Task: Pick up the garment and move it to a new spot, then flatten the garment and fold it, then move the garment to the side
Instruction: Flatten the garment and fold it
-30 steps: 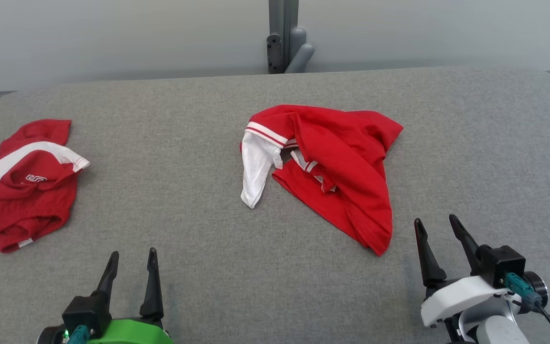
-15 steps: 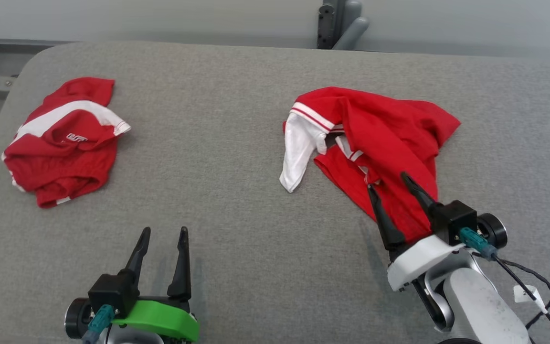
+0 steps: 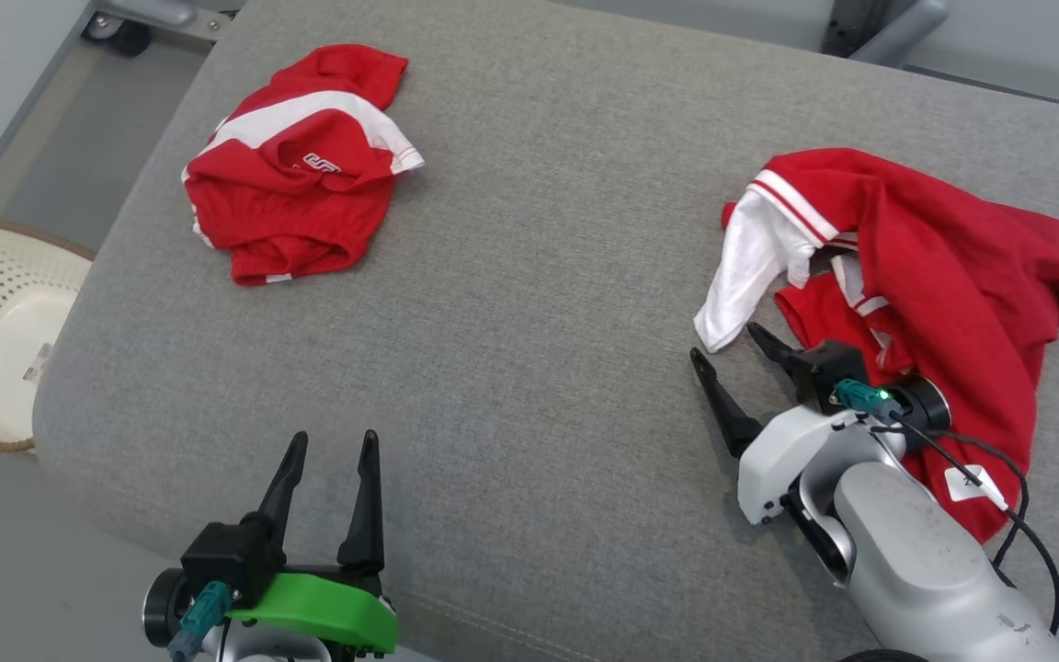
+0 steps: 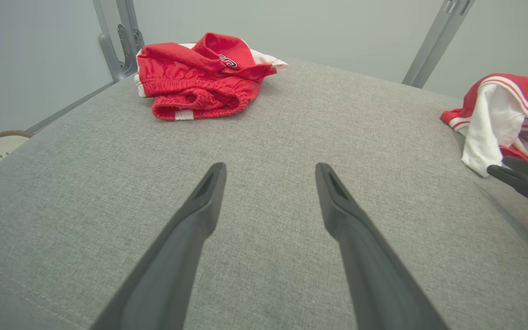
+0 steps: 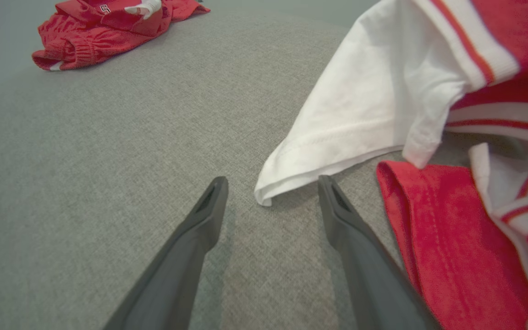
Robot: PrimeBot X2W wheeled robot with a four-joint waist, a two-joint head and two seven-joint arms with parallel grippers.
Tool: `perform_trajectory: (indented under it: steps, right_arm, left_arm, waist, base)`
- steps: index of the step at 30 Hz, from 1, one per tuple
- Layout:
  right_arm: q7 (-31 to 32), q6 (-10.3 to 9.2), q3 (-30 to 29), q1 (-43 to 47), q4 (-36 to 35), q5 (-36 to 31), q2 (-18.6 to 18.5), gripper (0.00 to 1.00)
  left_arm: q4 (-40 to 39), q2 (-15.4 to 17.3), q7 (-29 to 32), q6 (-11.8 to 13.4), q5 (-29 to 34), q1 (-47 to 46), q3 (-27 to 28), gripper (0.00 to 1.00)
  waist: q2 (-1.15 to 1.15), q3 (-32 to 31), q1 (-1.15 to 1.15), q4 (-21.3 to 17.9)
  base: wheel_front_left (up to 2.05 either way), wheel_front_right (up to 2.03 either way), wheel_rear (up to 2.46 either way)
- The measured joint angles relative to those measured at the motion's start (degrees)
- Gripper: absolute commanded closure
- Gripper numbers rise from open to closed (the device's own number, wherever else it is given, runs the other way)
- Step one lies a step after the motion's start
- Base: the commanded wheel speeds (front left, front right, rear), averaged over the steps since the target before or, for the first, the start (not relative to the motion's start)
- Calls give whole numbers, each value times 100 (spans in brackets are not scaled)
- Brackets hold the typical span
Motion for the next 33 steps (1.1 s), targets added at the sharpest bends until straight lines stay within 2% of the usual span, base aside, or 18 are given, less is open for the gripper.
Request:
perform_trajectory:
  steps: [8, 10, 11, 17, 21, 26, 27, 33]
  right_arm:
    - [-7, -1, -231, -311, 439, -85, 48, 0]
    - [-8, -1, -286, -400, 476, -133, 62, 62]
    - [-8, -1, -344, -428, 442, -159, 70, 100]
    - [1, -1, -531, -469, 35, -235, 113, 100]
    - [1, -1, -334, -632, -566, -110, 204, 100]
    - [1, -1, -15, -1728, -1515, 232, 294, 100]
    - [1, -1, 9, -2198, -1814, 360, 311, 100]
    - [0, -1, -366, -3316, -2308, 468, 183, 100]
  left_arm:
    - [-36, -1, 1, 40, -67, -24, -113, 0]
    - [-34, -1, 0, 40, -96, -58, -142, 0]
    - [-32, -1, 1, 38, -118, -79, -152, 0]
    - [13, -2, 1, 30, -179, -125, -207, 0]
    - [55, -2, 1, 11, -211, -127, -219, 0]
    - [159, -4, 1, -23, -215, -119, -300, 0]
    - [188, -4, 0, -36, -218, -112, -331, 0]
    - [296, -4, 1, -37, -246, 32, -350, 0]
  waist:
    - [0, 278, 0, 360]
    - [0, 349, 0, 404]
    - [0, 381, 0, 421]
    - [0, 445, 0, 421]
    - [0, 394, 0, 367]
    - [0, 248, 0, 309]
    - [0, 169, 0, 306]
    - [0, -70, 0, 338]
  base:
    - [0, 0, 0]
    - [0, 0, 0]
    - [0, 0, 0]
    - [0, 0, 0]
    - [0, 0, 0]
    - [0, 0, 0]
    - [0, 0, 0]
    - [0, 0, 0]
